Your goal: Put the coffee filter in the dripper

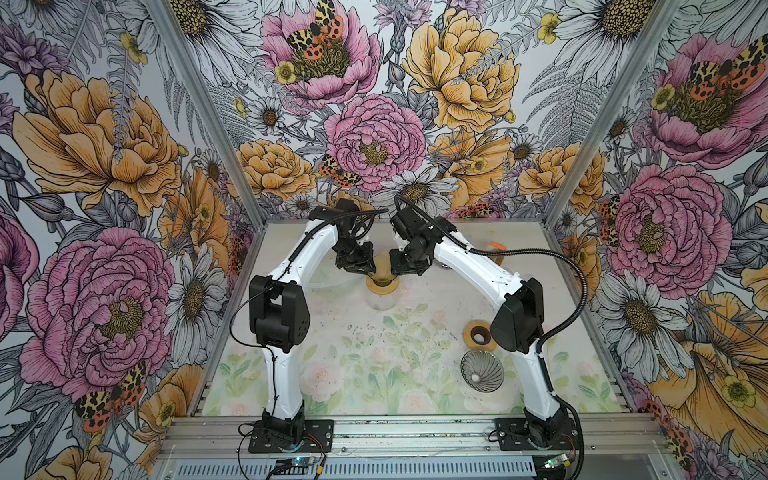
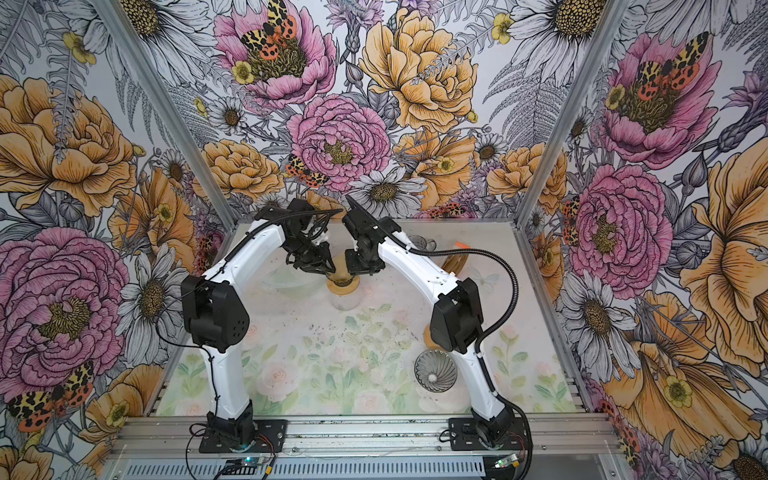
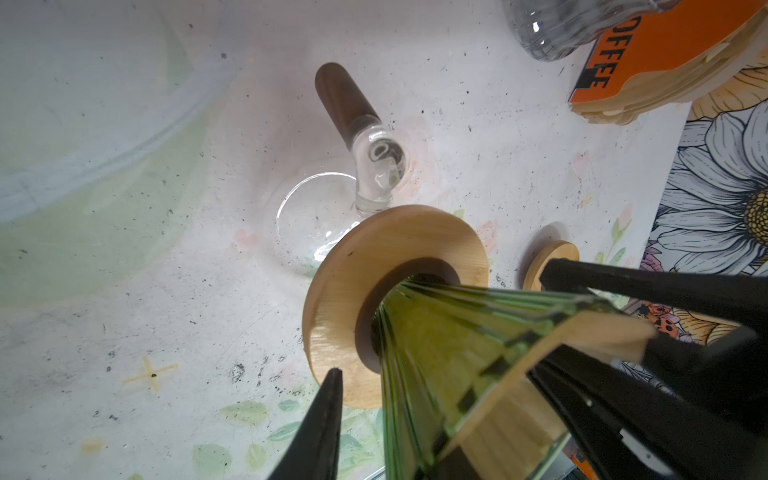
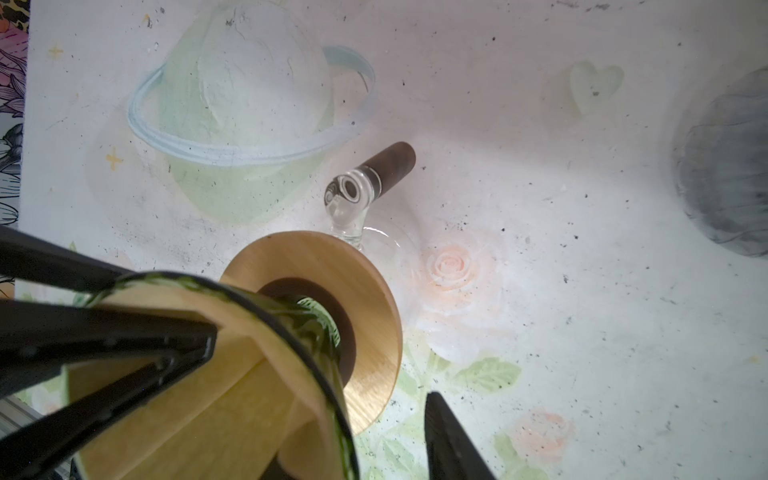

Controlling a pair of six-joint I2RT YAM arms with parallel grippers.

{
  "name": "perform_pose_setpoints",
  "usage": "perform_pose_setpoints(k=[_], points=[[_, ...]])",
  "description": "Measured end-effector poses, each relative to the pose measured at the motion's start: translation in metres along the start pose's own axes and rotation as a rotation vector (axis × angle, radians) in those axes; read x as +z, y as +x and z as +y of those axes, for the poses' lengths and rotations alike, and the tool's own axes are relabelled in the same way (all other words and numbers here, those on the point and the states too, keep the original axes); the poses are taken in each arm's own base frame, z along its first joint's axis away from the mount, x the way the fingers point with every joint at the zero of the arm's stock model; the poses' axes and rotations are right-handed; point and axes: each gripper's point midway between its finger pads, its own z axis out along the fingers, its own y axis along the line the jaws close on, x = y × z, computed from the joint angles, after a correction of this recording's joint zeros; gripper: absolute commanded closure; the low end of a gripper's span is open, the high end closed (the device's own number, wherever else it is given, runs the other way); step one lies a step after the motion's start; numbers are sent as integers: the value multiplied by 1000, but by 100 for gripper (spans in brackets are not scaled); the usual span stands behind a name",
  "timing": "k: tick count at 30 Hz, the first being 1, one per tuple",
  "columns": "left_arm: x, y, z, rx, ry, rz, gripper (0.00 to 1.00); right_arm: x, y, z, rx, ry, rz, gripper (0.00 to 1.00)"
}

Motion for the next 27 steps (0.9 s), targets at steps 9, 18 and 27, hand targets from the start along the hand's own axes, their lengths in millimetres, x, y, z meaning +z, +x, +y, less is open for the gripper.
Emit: perform_pose_setpoints(k=[9,18,27], points=[[1,0,0,3,-7,0,72,3,2,2,-5,2,8,60],[1,1,-1,5,-7,1,73,5,1,2,-6,4,9,62],[1,0,2,3,-16,-2,72,-9,-8,8,-11,-12,-23,63]])
